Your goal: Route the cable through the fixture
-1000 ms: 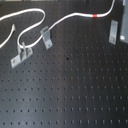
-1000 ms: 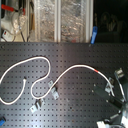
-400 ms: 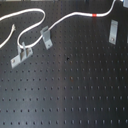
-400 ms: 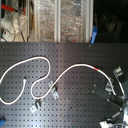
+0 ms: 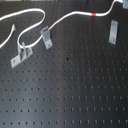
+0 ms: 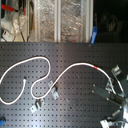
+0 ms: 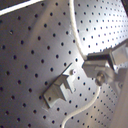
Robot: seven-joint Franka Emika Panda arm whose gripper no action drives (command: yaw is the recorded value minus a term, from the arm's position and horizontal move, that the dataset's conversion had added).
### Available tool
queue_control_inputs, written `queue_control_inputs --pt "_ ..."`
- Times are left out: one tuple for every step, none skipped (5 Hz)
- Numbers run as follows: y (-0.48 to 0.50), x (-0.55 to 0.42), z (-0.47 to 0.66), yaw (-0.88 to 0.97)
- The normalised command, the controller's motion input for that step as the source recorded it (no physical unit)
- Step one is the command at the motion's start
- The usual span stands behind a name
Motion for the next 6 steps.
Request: queue_control_inputs --pt "-0.222 -0.268 0.44 0.02" --pt "-0.026 -0.011 0.00 0.00" --pt "-0.125 -0.212 0.07 0.00" --pt "-0.211 -0.340 0.06 0.19" --pt "-0.014 -0.004 0.00 0.00" --pt "-0.164 -0.220 0.27 0.00"
